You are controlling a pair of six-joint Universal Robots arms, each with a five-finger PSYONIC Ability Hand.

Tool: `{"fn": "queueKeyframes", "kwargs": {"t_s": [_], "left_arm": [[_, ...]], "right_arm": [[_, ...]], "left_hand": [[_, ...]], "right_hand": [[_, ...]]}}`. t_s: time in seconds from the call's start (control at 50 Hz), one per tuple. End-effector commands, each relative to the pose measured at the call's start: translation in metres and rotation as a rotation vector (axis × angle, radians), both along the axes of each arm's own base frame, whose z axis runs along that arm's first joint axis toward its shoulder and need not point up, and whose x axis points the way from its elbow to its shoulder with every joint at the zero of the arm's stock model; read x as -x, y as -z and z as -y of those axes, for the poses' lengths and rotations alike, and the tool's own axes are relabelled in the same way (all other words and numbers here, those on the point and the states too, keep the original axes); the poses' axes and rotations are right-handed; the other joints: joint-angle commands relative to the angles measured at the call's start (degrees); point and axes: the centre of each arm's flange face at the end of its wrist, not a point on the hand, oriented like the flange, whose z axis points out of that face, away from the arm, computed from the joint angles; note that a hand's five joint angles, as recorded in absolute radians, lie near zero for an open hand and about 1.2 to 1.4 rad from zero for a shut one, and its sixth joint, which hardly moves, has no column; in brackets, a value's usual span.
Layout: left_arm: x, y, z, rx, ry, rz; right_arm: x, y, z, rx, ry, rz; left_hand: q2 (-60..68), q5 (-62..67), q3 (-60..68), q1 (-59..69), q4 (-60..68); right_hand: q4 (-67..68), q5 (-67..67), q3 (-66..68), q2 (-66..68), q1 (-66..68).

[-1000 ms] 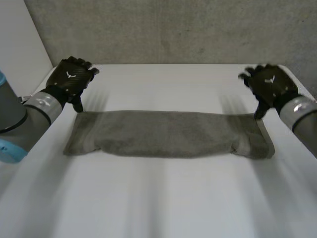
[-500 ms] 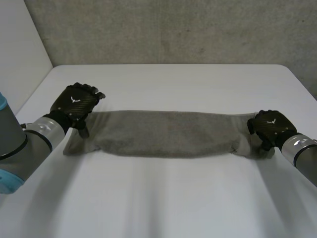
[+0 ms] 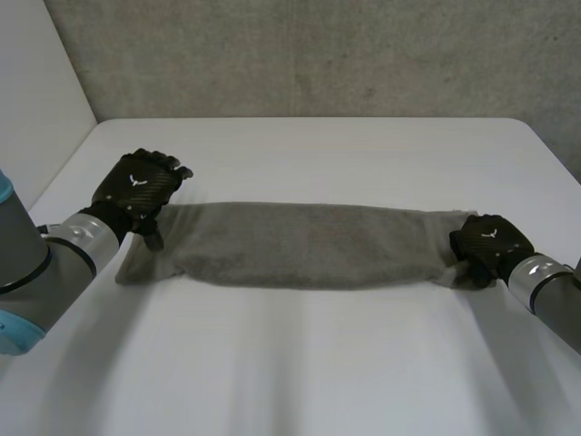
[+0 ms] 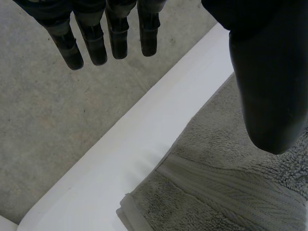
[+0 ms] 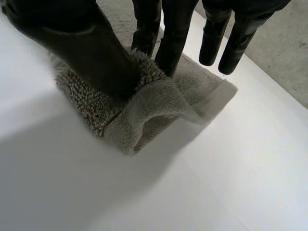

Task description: Fold the towel.

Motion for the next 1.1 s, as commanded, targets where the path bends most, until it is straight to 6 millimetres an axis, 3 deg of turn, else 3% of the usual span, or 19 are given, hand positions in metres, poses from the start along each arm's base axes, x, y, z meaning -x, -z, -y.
{"fn": "queueKeyframes", "kwargs": {"t_s": [0.02, 0.22, 0.4, 0.46, 0.5, 0.52, 0.6, 0.62, 0.66, 0.68, 0.72, 0.74, 0.78, 0.84, 0.88, 1.0, 1.02, 1.04, 1.1], "left_arm": [[-0.002, -0.006, 0.000, 0.016, -0.006, -0.002], [-0.004, -0.007, 0.002, 0.020, -0.012, -0.003], [-0.006, -0.007, 0.003, 0.020, -0.020, -0.004], [-0.007, -0.007, 0.004, 0.021, -0.023, -0.004], [-0.008, -0.007, 0.005, 0.021, -0.028, -0.004], [-0.008, -0.007, 0.005, 0.021, -0.028, -0.004], [-0.009, -0.007, 0.006, 0.021, -0.032, -0.004], [-0.009, -0.007, 0.006, 0.021, -0.032, -0.004], [-0.009, -0.007, 0.006, 0.021, -0.032, -0.004], [-0.009, -0.007, 0.006, 0.021, -0.032, -0.004], [-0.009, -0.007, 0.006, 0.021, -0.034, -0.004], [-0.009, -0.007, 0.006, 0.021, -0.034, -0.004], [-0.009, -0.007, 0.005, 0.021, -0.032, -0.004], [-0.009, -0.007, 0.005, 0.020, -0.034, -0.004], [-0.009, -0.007, 0.005, 0.017, -0.033, -0.005], [-0.008, -0.007, 0.004, 0.017, -0.030, -0.006], [-0.007, -0.007, 0.004, 0.017, -0.028, -0.005], [-0.006, -0.007, 0.003, 0.019, -0.023, -0.005], [-0.005, -0.009, 0.004, 0.026, -0.021, -0.008]], "right_arm": [[0.032, -0.018, 0.012, 0.048, 0.081, -0.017], [0.103, -0.039, 0.039, 0.122, 0.166, -0.107], [0.118, -0.087, 0.064, 0.218, 0.188, -0.117], [0.093, -0.114, 0.060, 0.269, 0.132, -0.106], [0.040, -0.134, 0.045, 0.320, 0.006, -0.065], [0.040, -0.134, 0.045, 0.320, 0.005, -0.065], [-0.042, -0.146, 0.009, 0.362, -0.197, -0.019], [-0.042, -0.146, 0.009, 0.362, -0.198, -0.018], [-0.103, -0.145, -0.029, 0.373, -0.341, 0.001], [-0.103, -0.145, -0.029, 0.373, -0.342, 0.001], [-0.157, -0.130, -0.063, 0.382, -0.457, 0.008], [-0.157, -0.130, -0.063, 0.382, -0.458, 0.008], [-0.202, -0.109, -0.099, 0.379, -0.569, 0.022], [-0.216, -0.095, -0.108, 0.373, -0.604, 0.022], [-0.239, -0.063, -0.126, 0.336, -0.671, 0.005], [-0.252, -0.026, -0.143, 0.315, -0.742, -0.080], [-0.252, -0.023, -0.143, 0.324, -0.741, -0.098], [-0.251, -0.025, -0.144, 0.332, -0.739, -0.103], [-0.245, -0.045, -0.140, 0.349, -0.699, -0.071]], "left_hand": [[-1.62, -0.32, -3.29, -2.97, -3.76], [-1.62, -0.32, -3.29, -2.97, -3.76], [-1.79, -0.49, -3.29, -3.14, -3.76], [-1.79, -0.49, -3.29, -3.14, -3.76], [-1.79, -0.49, -3.29, -3.14, -3.76], [-1.79, -0.49, -3.29, -3.14, -3.76], [-1.79, -0.49, -3.29, -3.14, -3.76], [-1.79, -0.49, -3.29, -3.14, -3.76], [-1.79, -0.49, -3.29, -3.14, -3.76], [-1.79, -0.49, -3.29, -3.14, -3.76], [-1.79, -0.49, -3.29, -3.14, -3.76], [-1.79, -0.49, -3.29, -3.14, -3.76], [-1.79, -0.49, -3.29, -3.14, -3.76], [-1.79, -0.49, -3.29, -3.14, -3.76], [-1.95, -0.66, -3.29, -3.30, -3.76], [-1.95, -0.66, -3.29, -3.30, -3.76], [-1.95, -0.66, -3.29, -3.30, -3.76], [-1.95, -0.66, -3.29, -3.30, -3.76], [-1.95, -0.66, -3.29, -3.30, -3.76]], "right_hand": [[-4.35, 4.65, -2.98, 6.33, 5.92], [-4.35, 4.65, -2.98, 6.33, 5.92], [-4.35, 4.65, -2.98, 6.33, 5.92], [-4.35, 4.65, -2.98, 6.33, 5.92], [-4.35, 4.65, -2.98, 6.33, 5.92], [-4.35, 4.65, -2.98, 6.33, 5.92], [-4.35, 4.65, -2.98, 6.33, 5.92], [-4.35, 4.65, -2.98, 6.33, 5.92], [-4.35, 4.65, -2.98, 6.33, 5.92], [-4.35, 4.65, -2.98, 6.33, 5.92], [-4.35, 4.65, -2.98, 6.33, 5.92], [-4.35, 4.65, -2.98, 6.33, 5.92], [-4.35, 4.65, -2.98, 6.33, 5.92], [-4.35, 4.65, -2.98, 6.33, 5.92], [-4.35, 4.65, -2.98, 6.33, 5.92], [-4.35, 4.65, -2.98, 6.33, 5.92], [-4.35, -14.11, -2.98, -12.42, -12.84], [-4.35, -52.77, -2.98, -51.08, -51.49], [-4.35, -65.35, -2.98, -63.67, -64.08]]}}
